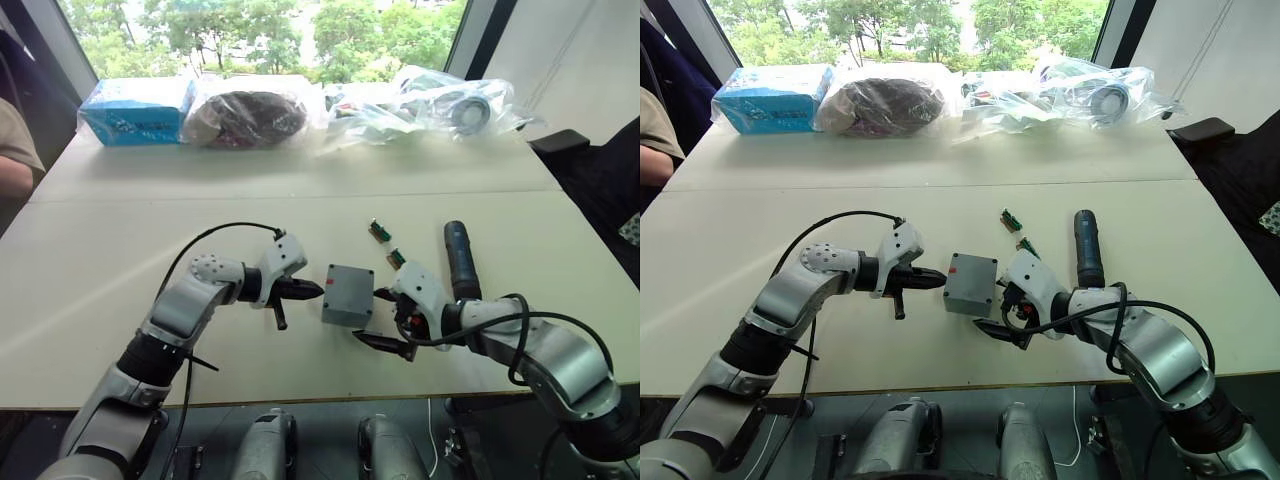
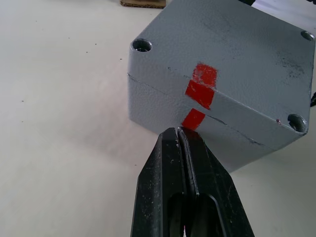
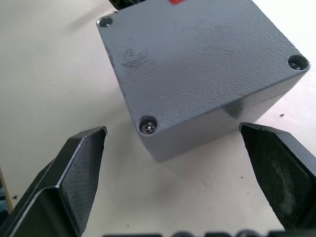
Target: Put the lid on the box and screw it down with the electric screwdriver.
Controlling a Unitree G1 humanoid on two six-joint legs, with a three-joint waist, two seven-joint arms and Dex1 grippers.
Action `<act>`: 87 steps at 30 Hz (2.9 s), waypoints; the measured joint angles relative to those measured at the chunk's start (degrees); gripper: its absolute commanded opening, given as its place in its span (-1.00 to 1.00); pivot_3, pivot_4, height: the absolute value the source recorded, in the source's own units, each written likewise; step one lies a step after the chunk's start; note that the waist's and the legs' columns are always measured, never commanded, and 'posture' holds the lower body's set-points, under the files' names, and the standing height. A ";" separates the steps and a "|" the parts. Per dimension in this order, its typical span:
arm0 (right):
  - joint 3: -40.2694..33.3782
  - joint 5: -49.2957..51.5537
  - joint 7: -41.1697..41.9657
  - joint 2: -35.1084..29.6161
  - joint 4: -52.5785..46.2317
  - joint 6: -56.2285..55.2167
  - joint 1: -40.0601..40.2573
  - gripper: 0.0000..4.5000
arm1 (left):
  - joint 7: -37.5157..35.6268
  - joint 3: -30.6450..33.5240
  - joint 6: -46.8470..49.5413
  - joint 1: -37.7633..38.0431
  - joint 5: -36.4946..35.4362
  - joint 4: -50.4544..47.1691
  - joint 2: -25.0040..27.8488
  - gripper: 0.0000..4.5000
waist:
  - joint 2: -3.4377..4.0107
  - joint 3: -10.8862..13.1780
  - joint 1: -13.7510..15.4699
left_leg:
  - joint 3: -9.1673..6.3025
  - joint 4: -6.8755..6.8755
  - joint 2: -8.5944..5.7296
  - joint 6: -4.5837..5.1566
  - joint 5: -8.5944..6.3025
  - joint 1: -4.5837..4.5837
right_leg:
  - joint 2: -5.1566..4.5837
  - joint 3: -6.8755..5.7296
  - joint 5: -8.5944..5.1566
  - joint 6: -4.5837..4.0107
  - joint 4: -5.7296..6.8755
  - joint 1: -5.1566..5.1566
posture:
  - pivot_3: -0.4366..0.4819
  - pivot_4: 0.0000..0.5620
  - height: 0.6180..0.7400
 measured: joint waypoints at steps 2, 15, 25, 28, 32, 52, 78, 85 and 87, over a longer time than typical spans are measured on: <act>0.00 -0.66 -0.23 0.05 0.46 -0.55 -0.07 0.99 | -0.09 0.00 0.21 0.19 -0.35 -0.51 0.24 -1.00 | 0.00 0.00 0.00 | -0.01 0.06 0.00 0.00 0.00 0.00 | 0.00 0.00 0.00 0.00 0.08 0.00 | -0.05 -0.47 1.00; -0.18 -2.82 -0.21 -0.01 1.36 -2.09 -0.61 0.99 | -1.82 0.00 0.39 0.42 -1.79 -0.97 2.27 -1.00 | 0.00 0.00 0.00 | -0.05 0.38 0.02 0.02 -0.02 -0.02 | 0.00 0.00 -0.02 -0.01 0.36 0.00 | -0.05 -0.47 1.00; -0.29 -3.91 0.13 0.03 2.42 -3.16 -0.61 0.99 | -2.22 -0.01 0.63 0.42 -2.45 -1.05 2.20 -1.00 | 0.00 0.00 -0.01 | -0.05 0.41 0.02 0.02 -0.02 -0.02 | 0.00 0.00 -0.02 -0.01 0.38 0.00 | -0.05 -0.47 1.00; -0.29 -4.36 0.16 0.01 2.45 -3.24 -0.61 0.99 | -2.33 -0.02 0.83 0.42 -2.85 -1.08 2.20 -1.00 | 0.00 0.00 -0.01 | -0.05 0.41 0.02 0.02 -0.02 -0.02 | 0.00 0.00 -0.02 -0.01 0.38 0.00 | -0.05 -0.47 1.00; -0.30 -5.03 0.22 -0.09 2.51 -3.68 -0.61 0.99 | -2.34 -0.03 1.09 0.42 -3.01 -1.08 2.19 -1.00 | 0.00 0.00 -0.01 | -0.05 0.42 0.02 0.02 -0.02 -0.02 | 0.00 0.00 -0.02 -0.01 0.39 0.00 | -0.05 -0.47 1.00; -18.40 5.62 -1.07 4.82 8.34 -0.60 -3.19 0.99 | -4.20 7.51 4.71 -6.85 -9.33 -0.13 4.55 -1.00 | 0.01 0.00 -0.04 | -0.08 0.46 0.02 0.03 -0.02 -0.02 | 0.01 -0.02 -0.02 -0.01 0.39 0.06 | -0.05 -0.47 1.00; -8.91 -11.20 -3.14 12.35 37.01 -21.94 -11.88 -0.31 | -1.76 6.73 7.54 -5.43 -10.60 -3.90 3.28 -1.00 | 0.04 0.02 -0.24 | -0.02 0.46 0.01 0.02 -0.02 -0.02 | 0.11 0.03 -0.01 0.00 0.41 0.02 | -0.05 -0.47 1.00; -9.00 -11.59 -3.07 12.56 37.01 -21.75 -11.87 -0.31 | -1.76 6.73 7.43 -5.30 -10.59 -3.89 3.13 -1.00 | 0.04 0.02 -0.30 | -0.02 0.46 0.01 0.02 -0.02 -0.02 | 0.11 0.03 -0.01 0.00 0.41 0.02 | -0.05 -0.47 1.00; -9.05 -11.59 -3.04 12.59 37.00 -21.69 -11.87 -0.31 | -1.76 6.73 7.32 -5.30 -10.56 -3.89 3.06 -1.00 | 0.04 0.02 -0.31 | -0.02 0.46 0.01 0.02 -0.02 -0.02 | 0.11 0.03 -0.01 0.00 0.41 0.02 | -0.05 -0.47 1.00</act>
